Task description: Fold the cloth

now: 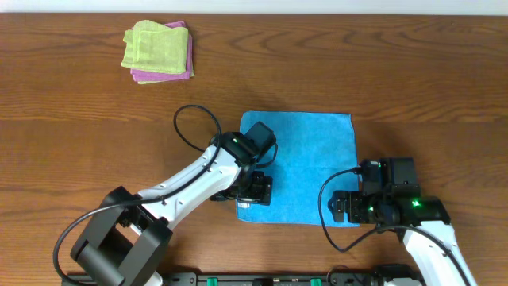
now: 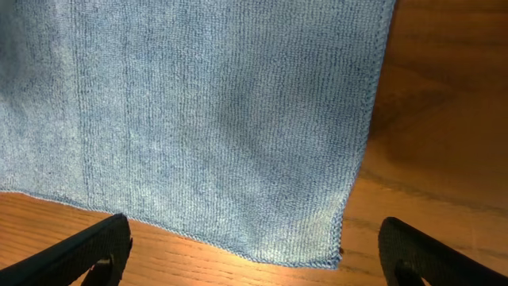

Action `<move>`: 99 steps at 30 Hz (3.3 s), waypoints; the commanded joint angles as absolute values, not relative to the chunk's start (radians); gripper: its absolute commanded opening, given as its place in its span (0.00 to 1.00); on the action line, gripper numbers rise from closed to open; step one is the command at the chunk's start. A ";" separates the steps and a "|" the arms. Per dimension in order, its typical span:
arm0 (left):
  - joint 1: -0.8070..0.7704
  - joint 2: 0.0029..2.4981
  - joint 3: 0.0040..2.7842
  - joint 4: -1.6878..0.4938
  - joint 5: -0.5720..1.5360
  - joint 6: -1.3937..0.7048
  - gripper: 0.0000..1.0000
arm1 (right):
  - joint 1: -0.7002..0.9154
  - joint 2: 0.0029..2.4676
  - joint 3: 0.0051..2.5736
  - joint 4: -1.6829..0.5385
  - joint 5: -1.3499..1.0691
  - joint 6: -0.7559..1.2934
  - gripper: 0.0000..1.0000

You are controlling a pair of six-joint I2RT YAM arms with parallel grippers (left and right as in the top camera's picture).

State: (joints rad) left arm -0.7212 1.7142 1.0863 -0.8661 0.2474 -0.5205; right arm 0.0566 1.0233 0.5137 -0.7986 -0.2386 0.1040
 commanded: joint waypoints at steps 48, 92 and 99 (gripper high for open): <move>-0.730 1.700 0.830 -0.560 0.369 -0.604 0.95 | 0.003 1.295 0.476 -0.692 -0.273 0.349 0.64; -0.773 1.700 0.830 -0.657 0.371 -0.741 0.98 | 0.003 1.300 0.489 -0.867 -0.261 0.527 0.56; -0.773 1.700 0.830 -0.657 0.370 -0.742 0.98 | 0.003 1.300 0.489 -0.868 -0.252 0.544 0.34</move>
